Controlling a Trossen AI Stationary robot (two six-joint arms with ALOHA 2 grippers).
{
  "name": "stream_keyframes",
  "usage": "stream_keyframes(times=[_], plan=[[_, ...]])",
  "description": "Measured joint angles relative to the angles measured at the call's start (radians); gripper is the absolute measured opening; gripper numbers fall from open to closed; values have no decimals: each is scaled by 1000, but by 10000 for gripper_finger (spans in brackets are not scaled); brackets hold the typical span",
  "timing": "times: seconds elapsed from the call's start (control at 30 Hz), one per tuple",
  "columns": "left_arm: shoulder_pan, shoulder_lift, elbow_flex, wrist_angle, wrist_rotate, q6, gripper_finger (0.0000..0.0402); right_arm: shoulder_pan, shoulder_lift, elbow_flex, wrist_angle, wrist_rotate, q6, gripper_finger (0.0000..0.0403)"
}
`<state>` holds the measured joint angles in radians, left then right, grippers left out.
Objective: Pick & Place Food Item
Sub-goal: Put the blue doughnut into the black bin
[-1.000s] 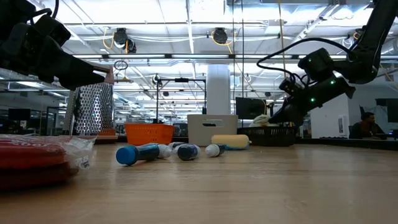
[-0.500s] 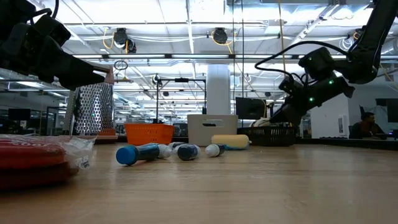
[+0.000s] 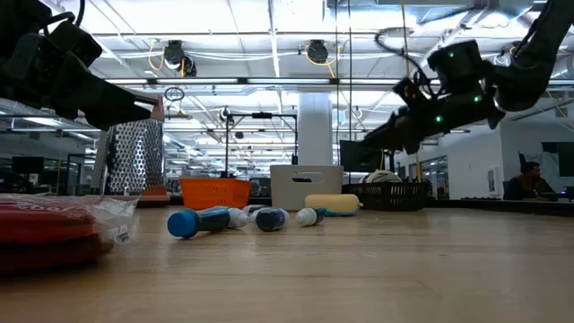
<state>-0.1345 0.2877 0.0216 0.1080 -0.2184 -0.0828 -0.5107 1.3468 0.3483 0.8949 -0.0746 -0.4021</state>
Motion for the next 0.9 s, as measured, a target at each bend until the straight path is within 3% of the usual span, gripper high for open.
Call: stream_keyframes(times=[0.1, 0.23, 0.33, 0.7, 0.9], plan=[[0, 0, 0, 0, 0, 0, 283, 168, 5, 2, -78, 22, 25, 188], [0, 0, 0, 0, 0, 0, 283, 374, 52, 32, -198, 208, -8, 188], [0, 0, 0, 0, 0, 0, 283, 463, 101, 78, -191, 308, -29, 188], [0, 0, 0, -1, 0, 0, 283, 533, 340, 252, -290, 394, -36, 187], [0, 0, 0, -2, 0, 0, 283, 542, 389, 299, -321, 467, -74, 187]])
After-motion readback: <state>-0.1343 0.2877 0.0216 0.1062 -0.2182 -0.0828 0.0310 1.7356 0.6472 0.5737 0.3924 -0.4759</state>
